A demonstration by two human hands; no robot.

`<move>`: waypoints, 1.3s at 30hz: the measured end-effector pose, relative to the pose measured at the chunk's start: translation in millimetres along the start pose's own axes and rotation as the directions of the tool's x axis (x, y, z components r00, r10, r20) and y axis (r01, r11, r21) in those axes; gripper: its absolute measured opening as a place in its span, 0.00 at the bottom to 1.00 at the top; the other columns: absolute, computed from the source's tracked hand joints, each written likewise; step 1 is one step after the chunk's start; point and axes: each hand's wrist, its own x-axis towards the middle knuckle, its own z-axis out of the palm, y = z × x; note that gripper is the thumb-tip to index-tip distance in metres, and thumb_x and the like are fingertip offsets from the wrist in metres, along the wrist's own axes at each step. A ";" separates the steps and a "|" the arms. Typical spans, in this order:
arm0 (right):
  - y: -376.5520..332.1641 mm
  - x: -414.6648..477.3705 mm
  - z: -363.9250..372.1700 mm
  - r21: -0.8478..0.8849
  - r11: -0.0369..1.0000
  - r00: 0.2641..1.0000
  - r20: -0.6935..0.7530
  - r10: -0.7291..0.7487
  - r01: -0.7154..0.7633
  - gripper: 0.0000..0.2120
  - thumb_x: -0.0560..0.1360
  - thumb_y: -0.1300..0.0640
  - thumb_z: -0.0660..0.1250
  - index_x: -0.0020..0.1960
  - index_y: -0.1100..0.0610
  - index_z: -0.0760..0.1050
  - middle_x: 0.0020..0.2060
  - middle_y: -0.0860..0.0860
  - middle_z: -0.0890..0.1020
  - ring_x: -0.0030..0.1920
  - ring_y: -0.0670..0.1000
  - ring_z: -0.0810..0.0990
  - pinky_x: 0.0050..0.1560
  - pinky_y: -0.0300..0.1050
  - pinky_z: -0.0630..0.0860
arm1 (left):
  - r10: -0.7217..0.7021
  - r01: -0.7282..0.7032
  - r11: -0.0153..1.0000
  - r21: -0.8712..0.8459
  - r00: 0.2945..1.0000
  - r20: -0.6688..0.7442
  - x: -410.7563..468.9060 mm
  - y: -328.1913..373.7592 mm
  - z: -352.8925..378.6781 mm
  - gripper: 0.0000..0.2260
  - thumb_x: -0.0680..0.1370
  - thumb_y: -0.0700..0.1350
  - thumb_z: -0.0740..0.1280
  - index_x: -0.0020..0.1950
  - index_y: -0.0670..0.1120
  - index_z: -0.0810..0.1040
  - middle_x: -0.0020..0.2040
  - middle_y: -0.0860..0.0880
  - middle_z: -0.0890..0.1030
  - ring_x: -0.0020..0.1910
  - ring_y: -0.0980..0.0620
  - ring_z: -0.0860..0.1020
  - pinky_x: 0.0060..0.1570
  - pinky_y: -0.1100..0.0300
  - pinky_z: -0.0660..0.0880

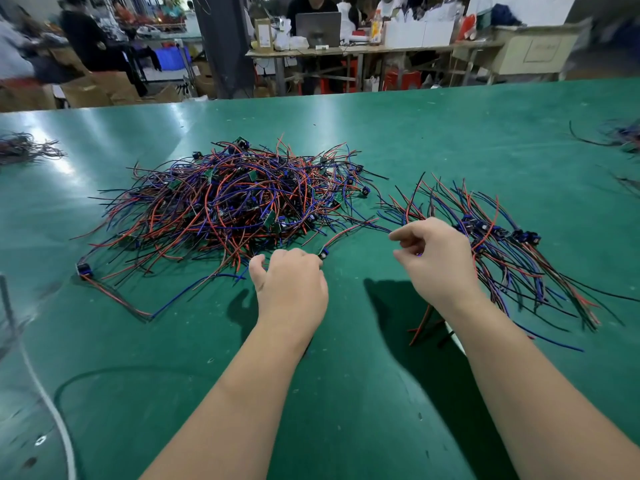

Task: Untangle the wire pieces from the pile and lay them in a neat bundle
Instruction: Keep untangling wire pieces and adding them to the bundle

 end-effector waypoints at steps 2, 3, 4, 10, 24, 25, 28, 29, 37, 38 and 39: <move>-0.5 -2.5 2.0 0.049 0.999 0.997 0.070 0.018 -0.021 0.10 0.69 0.70 0.70 0.47 0.59 0.83 0.38 0.50 0.79 0.36 0.46 0.76 0.43 0.31 0.71 | 0.006 -0.034 0.970 -0.239 0.993 -0.116 -1.5 5.2 -4.7 0.11 0.79 0.45 0.61 0.54 0.53 0.82 0.56 0.56 0.80 0.57 0.56 0.75 0.56 0.59 0.55; -1.2 -3.7 3.1 0.083 0.996 0.995 0.096 0.036 -0.044 0.09 0.70 0.68 0.70 0.47 0.58 0.83 0.36 0.49 0.79 0.34 0.42 0.75 0.40 0.28 0.71 | -0.027 -0.037 0.903 -0.428 0.989 -0.143 -2.2 8.7 -8.8 0.09 0.78 0.43 0.64 0.53 0.50 0.82 0.54 0.55 0.81 0.53 0.57 0.78 0.54 0.64 0.60; -1.7 -4.3 4.5 0.126 0.990 0.993 0.109 0.053 -0.067 0.08 0.70 0.66 0.71 0.46 0.57 0.83 0.34 0.46 0.80 0.32 0.39 0.75 0.38 0.26 0.70 | -0.076 -0.018 0.779 -0.627 0.989 -0.123 -2.7 12.8 -13.1 0.08 0.77 0.41 0.66 0.51 0.48 0.83 0.50 0.54 0.83 0.46 0.59 0.80 0.49 0.69 0.65; -7.8 -2.1 7.2 0.555 0.748 0.929 0.266 0.255 -0.365 0.10 0.76 0.54 0.68 0.39 0.57 0.82 0.32 0.49 0.82 0.29 0.45 0.76 0.34 0.39 0.71 | -0.120 0.347 -0.021 -0.938 0.930 0.346 -7.4 33.4 -31.2 0.07 0.77 0.35 0.66 0.44 0.44 0.81 0.31 0.51 0.82 0.30 0.58 0.81 0.33 0.69 0.75; -18.7 0.4 -6.4 0.830 0.124 0.823 0.499 0.271 -0.544 0.12 0.63 0.60 0.70 0.46 0.60 0.78 0.30 0.50 0.81 0.28 0.45 0.78 0.31 0.33 0.75 | 0.180 0.693 -0.421 -0.585 0.696 0.695 -7.2 34.5 -41.7 0.15 0.77 0.38 0.64 0.32 0.41 0.84 0.37 0.47 0.84 0.27 0.59 0.80 0.26 0.67 0.77; -18.1 0.0 -6.4 0.824 0.145 0.824 0.500 0.265 -0.547 0.12 0.62 0.60 0.70 0.45 0.61 0.79 0.30 0.50 0.81 0.28 0.44 0.78 0.31 0.33 0.74 | 0.151 0.681 -0.399 -0.614 0.709 0.688 -7.0 34.5 -41.0 0.14 0.77 0.39 0.64 0.33 0.41 0.83 0.36 0.47 0.84 0.27 0.58 0.80 0.26 0.66 0.77; -18.1 -1.4 -4.4 0.807 0.199 0.821 0.498 0.278 -0.557 0.10 0.62 0.61 0.70 0.42 0.62 0.80 0.29 0.50 0.81 0.26 0.44 0.77 0.29 0.32 0.74 | 0.051 0.617 -0.238 -0.751 0.780 0.624 -5.9 34.2 -35.6 0.09 0.76 0.43 0.68 0.39 0.40 0.78 0.34 0.47 0.83 0.29 0.52 0.82 0.28 0.63 0.78; -17.9 -1.7 -3.1 0.800 0.215 0.820 0.500 0.280 -0.561 0.10 0.61 0.61 0.71 0.42 0.62 0.79 0.28 0.50 0.81 0.25 0.43 0.76 0.29 0.32 0.73 | 0.022 0.582 -0.176 -0.794 0.809 0.587 -5.7 33.7 -33.5 0.07 0.75 0.43 0.69 0.41 0.40 0.77 0.34 0.48 0.83 0.30 0.51 0.82 0.29 0.62 0.78; -15.7 -5.6 -1.5 0.701 0.438 0.824 0.516 0.233 -0.563 0.08 0.60 0.57 0.72 0.37 0.59 0.83 0.29 0.50 0.81 0.27 0.42 0.75 0.31 0.31 0.72 | 0.049 0.477 -0.011 -0.879 0.878 0.476 -7.0 26.5 -27.8 0.03 0.71 0.39 0.74 0.42 0.41 0.81 0.32 0.47 0.83 0.30 0.53 0.81 0.30 0.65 0.77; -14.5 -5.8 -2.4 0.681 0.475 0.825 0.519 0.225 -0.558 0.10 0.60 0.57 0.72 0.39 0.60 0.82 0.29 0.50 0.81 0.26 0.42 0.74 0.30 0.31 0.71 | 0.049 0.474 0.015 -0.880 0.879 0.475 -6.4 26.1 -26.9 0.04 0.71 0.38 0.74 0.43 0.40 0.81 0.32 0.46 0.82 0.29 0.53 0.81 0.31 0.64 0.77; -13.4 -5.9 -4.0 0.661 0.504 0.823 0.523 0.221 -0.556 0.11 0.60 0.58 0.72 0.40 0.62 0.81 0.28 0.51 0.80 0.25 0.42 0.73 0.29 0.32 0.70 | 0.054 0.478 0.043 -0.878 0.876 0.479 -6.2 25.9 -26.1 0.05 0.71 0.37 0.73 0.45 0.39 0.81 0.32 0.47 0.82 0.28 0.54 0.80 0.31 0.64 0.78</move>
